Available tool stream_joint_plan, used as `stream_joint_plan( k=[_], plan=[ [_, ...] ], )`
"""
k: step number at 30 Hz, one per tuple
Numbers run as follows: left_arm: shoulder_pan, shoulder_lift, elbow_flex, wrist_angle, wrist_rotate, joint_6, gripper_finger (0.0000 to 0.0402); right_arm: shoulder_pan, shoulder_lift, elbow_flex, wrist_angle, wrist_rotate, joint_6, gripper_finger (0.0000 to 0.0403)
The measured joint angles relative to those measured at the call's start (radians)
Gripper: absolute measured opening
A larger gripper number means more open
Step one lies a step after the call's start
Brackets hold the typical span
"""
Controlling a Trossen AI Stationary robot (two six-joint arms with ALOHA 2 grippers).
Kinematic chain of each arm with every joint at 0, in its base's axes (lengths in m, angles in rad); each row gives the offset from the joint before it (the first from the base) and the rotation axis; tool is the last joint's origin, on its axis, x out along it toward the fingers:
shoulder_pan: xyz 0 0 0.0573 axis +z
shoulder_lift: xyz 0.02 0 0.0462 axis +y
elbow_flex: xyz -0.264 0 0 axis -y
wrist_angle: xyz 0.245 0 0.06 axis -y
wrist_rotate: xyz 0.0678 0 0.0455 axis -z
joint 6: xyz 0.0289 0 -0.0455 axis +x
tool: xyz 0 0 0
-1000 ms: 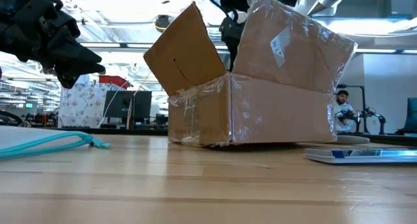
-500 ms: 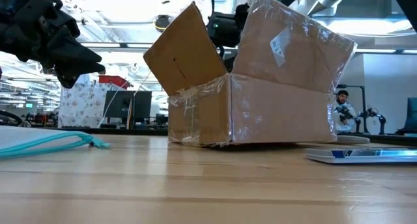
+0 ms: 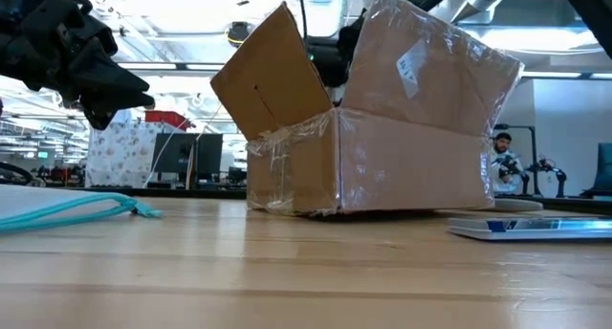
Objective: Unpack boxes
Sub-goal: Remove the white deck of cards from the cardboard box
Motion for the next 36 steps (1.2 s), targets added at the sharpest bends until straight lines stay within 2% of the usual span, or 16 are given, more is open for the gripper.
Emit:
stream_joint_plan(
  k=[8,10,14,21,27,36],
  plan=[
    [0.0,0.0,0.0,0.0,0.0,0.0,0.0109,0.003,0.051,0.005,0.011,-0.003,-0.007,0.036],
    [0.0,0.0,0.0,-0.001,0.0,0.0,0.0109,0.003,0.052,0.005,0.011,-0.004,-0.007,0.0347],
    [0.0,0.0,0.0,-0.001,0.0,0.0,0.0109,0.002,0.053,0.011,-0.019,-0.011,-0.008,0.0295],
    [0.0,0.0,0.0,-0.001,0.0,0.0,0.0109,0.002,0.033,0.07,-0.14,-0.025,-0.029,0.0296],
    [0.0,0.0,0.0,0.0,0.0,0.0,0.0109,0.002,-0.081,0.156,-0.245,0.004,-0.046,0.0296],
    [0.0,0.0,0.0,0.0,0.0,0.0,0.0109,0.008,-0.327,0.166,-0.392,0.006,-0.04,0.0296]
  ],
)
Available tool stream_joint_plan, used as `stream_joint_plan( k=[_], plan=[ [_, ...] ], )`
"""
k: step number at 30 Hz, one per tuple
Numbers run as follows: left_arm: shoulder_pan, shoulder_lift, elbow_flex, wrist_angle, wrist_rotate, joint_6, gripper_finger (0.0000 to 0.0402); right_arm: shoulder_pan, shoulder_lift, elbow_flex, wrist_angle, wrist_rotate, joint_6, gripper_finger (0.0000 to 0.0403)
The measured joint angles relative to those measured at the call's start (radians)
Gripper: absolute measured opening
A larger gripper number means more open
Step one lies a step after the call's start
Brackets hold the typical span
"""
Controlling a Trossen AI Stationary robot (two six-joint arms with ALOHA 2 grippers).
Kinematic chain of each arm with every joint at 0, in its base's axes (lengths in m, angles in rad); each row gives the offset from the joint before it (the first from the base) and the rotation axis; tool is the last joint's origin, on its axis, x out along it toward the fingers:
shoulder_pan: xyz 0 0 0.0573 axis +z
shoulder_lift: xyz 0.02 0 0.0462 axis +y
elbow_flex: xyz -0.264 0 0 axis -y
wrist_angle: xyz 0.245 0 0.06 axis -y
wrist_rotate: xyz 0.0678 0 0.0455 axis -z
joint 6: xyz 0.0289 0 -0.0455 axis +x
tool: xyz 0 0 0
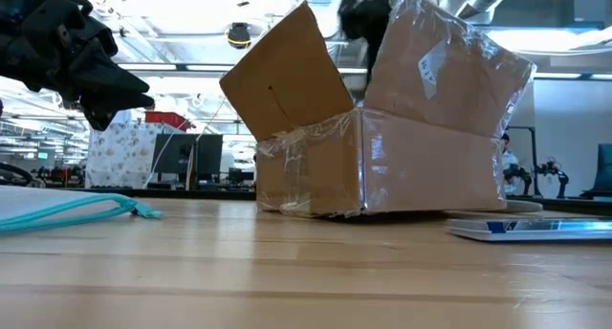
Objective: Unpack boxes
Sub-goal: Remove the white deck of cards from the cardboard box
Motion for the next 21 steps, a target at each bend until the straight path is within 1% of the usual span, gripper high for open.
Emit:
stream_joint_plan(
  k=[6,11,16,21],
  plan=[
    [0.0,0.0,0.0,0.0,0.0,0.0,0.0109,0.026,-0.146,0.0,-0.092,0.001,0.003,0.0296],
    [0.0,0.0,0.0,0.001,0.0,0.0,0.0109,0.093,-0.251,-0.008,-0.196,0.002,0.045,0.0296],
    [0.0,0.0,0.0,0.001,0.0,0.0,0.0109,0.219,-0.348,-0.05,-0.289,0.002,0.178,0.0296],
    [0.0,0.0,0.0,0.001,0.0,0.0,0.0109,0.393,-0.441,-0.167,-0.284,0.001,0.359,0.0296]
  ],
)
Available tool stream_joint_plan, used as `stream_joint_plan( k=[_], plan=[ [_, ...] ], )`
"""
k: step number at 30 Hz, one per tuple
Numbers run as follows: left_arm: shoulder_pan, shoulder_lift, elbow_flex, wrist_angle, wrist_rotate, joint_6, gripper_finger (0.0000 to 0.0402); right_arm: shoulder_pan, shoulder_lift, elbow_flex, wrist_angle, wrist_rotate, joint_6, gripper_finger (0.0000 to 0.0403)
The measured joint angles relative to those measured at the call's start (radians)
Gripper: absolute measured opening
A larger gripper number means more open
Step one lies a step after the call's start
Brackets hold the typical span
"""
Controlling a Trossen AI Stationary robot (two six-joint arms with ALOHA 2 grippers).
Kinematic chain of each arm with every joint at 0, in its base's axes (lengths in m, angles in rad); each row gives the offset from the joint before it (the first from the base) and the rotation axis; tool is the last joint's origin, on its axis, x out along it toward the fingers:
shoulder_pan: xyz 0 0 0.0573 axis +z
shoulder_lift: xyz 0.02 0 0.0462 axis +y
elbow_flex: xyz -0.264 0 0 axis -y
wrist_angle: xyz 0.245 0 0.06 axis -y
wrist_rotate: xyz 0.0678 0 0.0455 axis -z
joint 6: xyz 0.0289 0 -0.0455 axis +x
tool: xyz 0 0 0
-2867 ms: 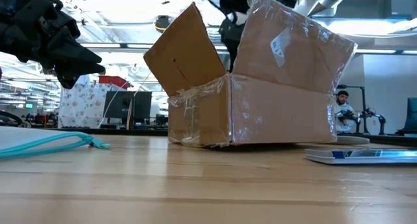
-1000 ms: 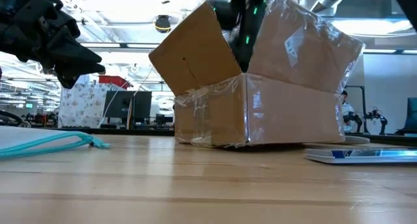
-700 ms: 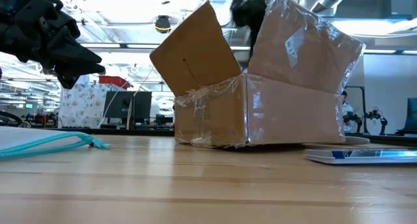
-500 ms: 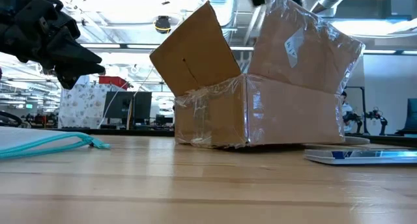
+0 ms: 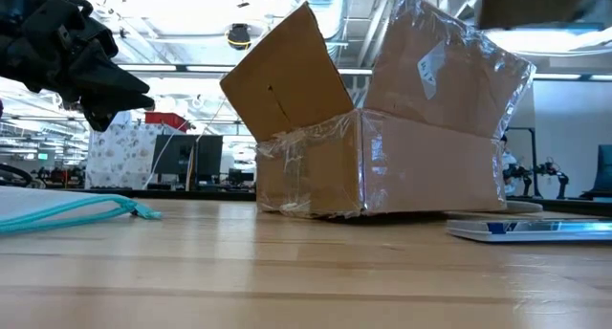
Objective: Unpack boxes
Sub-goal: Remove the white deck of cards from the cardboard box, then remove the red scented candle from the cardboard box
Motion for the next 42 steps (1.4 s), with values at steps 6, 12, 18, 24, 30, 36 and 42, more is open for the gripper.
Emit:
stream_joint_plan(
  k=[6,12,18,24,30,36,42],
  plan=[
    [0.0,0.0,0.0,0.001,0.0,0.0,0.0109,0.226,-0.091,-0.196,0.084,0.022,0.259,0.0296],
    [0.0,0.0,0.0,0.001,0.0,0.0,0.0109,0.318,-0.123,-0.445,0.286,0.052,0.421,0.0296],
    [0.0,0.0,0.0,0.001,0.0,0.0,0.0109,0.274,-0.121,-0.685,0.53,0.052,0.44,0.0296],
    [0.0,0.0,0.0,0.001,0.0,0.0,0.0109,0.231,-0.121,-0.77,0.601,0.049,0.446,0.0336],
    [0.0,0.0,0.0,0.001,0.0,0.0,0.0109,0.208,-0.121,-0.751,0.603,0.003,0.441,0.0371],
    [0.0,0.0,0.0,0.001,0.0,0.0,0.0109,0.195,-0.122,-0.577,0.55,-0.08,0.422,0.0332],
    [0.0,0.0,0.0,0.001,0.0,0.0,0.0109,0.143,-0.122,-0.267,0.52,-0.074,0.344,0.0324]
  ],
)
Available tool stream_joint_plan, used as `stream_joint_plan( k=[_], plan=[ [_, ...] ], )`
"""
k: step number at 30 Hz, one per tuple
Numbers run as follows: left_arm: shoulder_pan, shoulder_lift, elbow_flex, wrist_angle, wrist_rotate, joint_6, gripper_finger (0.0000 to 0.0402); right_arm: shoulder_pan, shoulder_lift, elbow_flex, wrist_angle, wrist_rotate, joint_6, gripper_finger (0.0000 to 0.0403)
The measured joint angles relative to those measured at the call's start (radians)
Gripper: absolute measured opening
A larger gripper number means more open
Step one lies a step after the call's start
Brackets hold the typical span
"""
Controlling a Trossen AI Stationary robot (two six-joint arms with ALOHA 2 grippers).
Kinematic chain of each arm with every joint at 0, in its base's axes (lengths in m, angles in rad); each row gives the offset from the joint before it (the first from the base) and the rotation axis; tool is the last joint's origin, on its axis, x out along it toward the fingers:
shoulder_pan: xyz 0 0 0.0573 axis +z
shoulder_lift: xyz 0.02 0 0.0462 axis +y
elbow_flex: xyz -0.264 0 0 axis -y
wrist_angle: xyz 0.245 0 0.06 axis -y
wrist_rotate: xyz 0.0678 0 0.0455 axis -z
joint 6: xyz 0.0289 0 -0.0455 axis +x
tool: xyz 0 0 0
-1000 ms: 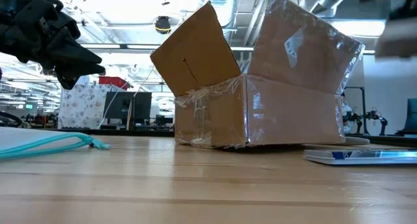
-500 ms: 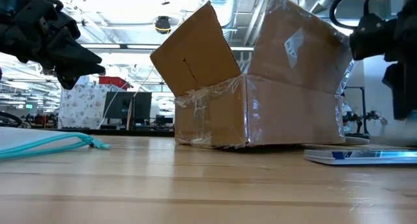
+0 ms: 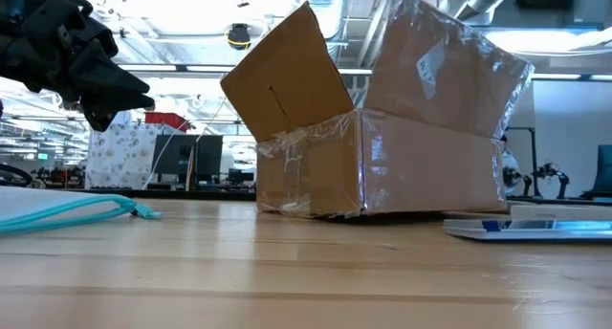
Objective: Unpack boxes
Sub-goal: Remove the red scented candle from the cardboard box
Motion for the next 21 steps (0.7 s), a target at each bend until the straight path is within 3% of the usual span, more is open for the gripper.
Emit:
stream_joint_plan(
  k=[6,17,21],
  plan=[
    [0.0,0.0,0.0,0.0,0.0,0.0,0.0109,-0.14,0.054,0.145,0.083,0.203,-0.26,0.0324],
    [0.0,0.0,0.0,0.0,0.0,0.0,0.0109,-0.496,0.438,0.148,0.08,0.221,-0.744,0.0325],
    [0.0,0.0,0.0,0.0,0.0,0.0,0.0109,-0.584,0.58,0.148,0.08,0.221,-0.852,0.0325]
  ],
)
